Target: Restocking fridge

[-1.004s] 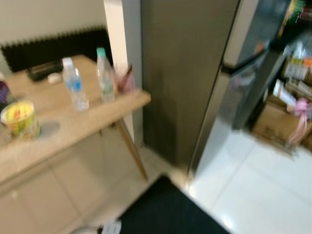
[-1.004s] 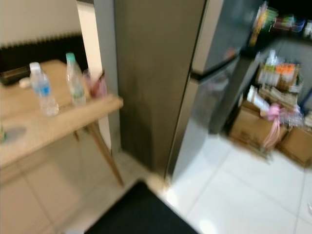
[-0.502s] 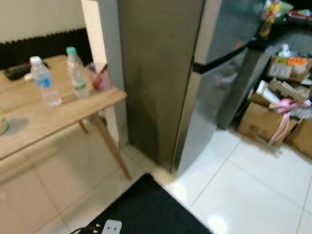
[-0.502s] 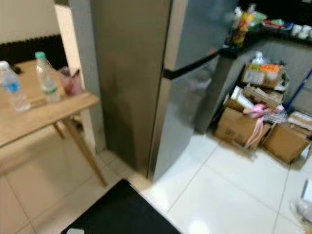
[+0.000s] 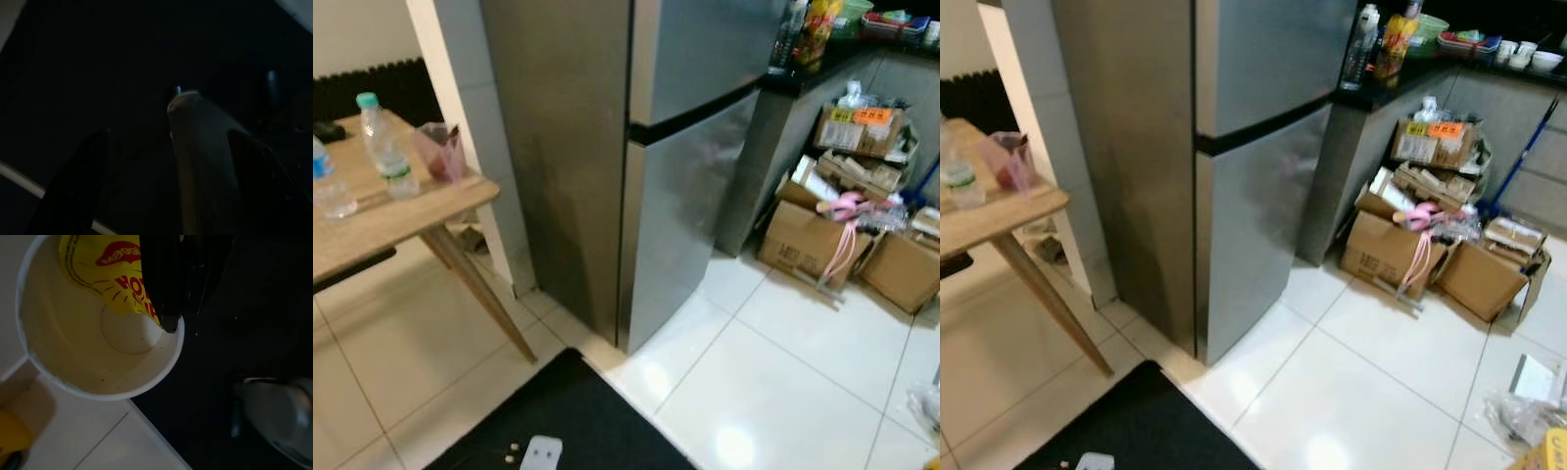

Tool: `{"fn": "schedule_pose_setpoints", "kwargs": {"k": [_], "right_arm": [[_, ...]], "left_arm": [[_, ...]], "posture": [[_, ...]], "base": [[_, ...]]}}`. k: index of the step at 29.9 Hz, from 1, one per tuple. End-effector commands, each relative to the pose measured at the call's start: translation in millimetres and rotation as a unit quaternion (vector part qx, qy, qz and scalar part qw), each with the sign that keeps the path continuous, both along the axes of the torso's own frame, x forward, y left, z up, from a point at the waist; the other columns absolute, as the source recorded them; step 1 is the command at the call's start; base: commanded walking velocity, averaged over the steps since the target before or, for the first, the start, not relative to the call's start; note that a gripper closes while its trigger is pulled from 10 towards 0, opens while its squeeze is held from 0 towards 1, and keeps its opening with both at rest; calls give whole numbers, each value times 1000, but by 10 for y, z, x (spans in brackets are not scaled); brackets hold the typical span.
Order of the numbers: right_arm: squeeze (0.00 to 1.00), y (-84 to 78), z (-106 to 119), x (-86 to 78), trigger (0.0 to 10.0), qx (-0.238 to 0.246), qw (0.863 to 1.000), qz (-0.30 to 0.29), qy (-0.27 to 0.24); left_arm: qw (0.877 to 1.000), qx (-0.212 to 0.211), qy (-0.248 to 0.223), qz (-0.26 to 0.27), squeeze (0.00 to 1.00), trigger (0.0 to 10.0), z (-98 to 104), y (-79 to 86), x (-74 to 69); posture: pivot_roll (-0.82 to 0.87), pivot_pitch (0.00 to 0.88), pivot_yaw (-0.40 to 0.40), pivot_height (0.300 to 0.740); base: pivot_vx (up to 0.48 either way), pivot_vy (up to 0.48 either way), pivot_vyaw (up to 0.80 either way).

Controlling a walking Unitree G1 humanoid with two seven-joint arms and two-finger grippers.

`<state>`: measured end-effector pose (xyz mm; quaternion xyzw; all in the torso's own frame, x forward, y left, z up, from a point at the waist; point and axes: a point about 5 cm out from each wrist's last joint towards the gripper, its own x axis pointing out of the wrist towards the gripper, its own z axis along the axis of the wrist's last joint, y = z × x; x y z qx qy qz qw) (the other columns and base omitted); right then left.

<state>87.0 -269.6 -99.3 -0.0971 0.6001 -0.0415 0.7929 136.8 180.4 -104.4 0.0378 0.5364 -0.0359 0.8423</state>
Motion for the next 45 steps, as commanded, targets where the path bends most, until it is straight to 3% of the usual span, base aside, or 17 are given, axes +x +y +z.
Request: {"fn": "schedule_pose_setpoints", "kwargs": {"k": [1,13,25,39,45], "right_arm": [[0,9,-1,7,10000,2,1000,-3,-2],[0,25,-10,-13,10000,4,1000,-2,-1],[0,41,-20,-36,10000,5,1000,3,2],[0,90,35,265,10000,4,1000,10,-17],[0,88,24,224,10000,4,1000,7,-15]], "left_arm": [[1000,4,4,6,0,10000,-4,28,-17],[1000,2,2,-4,0,10000,-2,21,-11],[1000,7,7,-18,0,10000,-8,50,-42],[1000,8,10,-21,0,10000,-12,75,-65],[1000,6,11,-21,0,10000,-15,60,-69]], "posture": [[-75,0,-22,740],[-76,0,-19,740],[-75,0,-16,740],[-76,0,-16,740],[-76,0,-16,740]], "base": [[0,0,0],[0,0,0],[287,0,0],[300,0,0],[309,0,0]]}}
